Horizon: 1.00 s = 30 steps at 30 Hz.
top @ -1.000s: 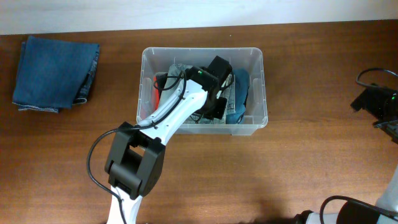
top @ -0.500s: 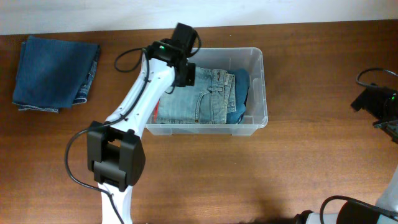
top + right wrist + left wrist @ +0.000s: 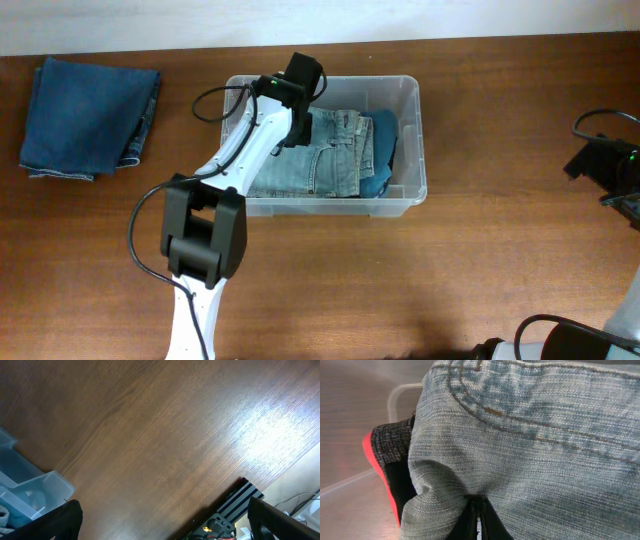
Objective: Pack container
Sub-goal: 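Press the jeans down flat inside the bin with the left gripper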
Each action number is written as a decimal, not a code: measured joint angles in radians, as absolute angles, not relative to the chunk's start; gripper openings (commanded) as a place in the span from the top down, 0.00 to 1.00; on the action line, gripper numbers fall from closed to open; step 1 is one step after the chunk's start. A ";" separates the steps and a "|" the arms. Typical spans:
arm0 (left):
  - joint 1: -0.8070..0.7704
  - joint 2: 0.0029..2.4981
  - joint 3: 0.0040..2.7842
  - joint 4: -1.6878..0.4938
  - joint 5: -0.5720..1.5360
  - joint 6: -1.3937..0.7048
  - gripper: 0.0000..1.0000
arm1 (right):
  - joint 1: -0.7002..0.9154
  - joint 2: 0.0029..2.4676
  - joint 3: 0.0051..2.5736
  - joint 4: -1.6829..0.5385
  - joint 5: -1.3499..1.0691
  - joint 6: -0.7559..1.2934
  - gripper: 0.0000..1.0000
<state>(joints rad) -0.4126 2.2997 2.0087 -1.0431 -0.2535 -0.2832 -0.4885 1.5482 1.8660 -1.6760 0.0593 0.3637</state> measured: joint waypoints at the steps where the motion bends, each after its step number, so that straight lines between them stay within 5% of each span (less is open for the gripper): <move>1: -0.412 2.300 2.011 -1.053 -0.266 -0.284 0.94 | -0.488 1.548 1.866 -1.676 0.059 0.364 0.01; 8: -0.420 2.292 2.060 -1.129 -0.294 -0.283 0.94 | -0.488 1.548 1.866 -1.676 0.059 0.363 0.02; 15: -0.524 2.221 2.061 -1.213 -0.089 -0.311 0.94 | -0.488 1.548 1.866 -1.676 0.059 0.363 0.02; 30: -0.664 2.221 1.962 -1.135 -0.079 -0.364 0.89 | -0.488 1.548 1.866 -1.676 0.059 0.363 0.01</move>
<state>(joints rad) -0.6643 2.2211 1.9617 -1.1355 -0.0792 -0.3637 -0.4885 1.5482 1.8660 -1.6760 0.0589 0.3630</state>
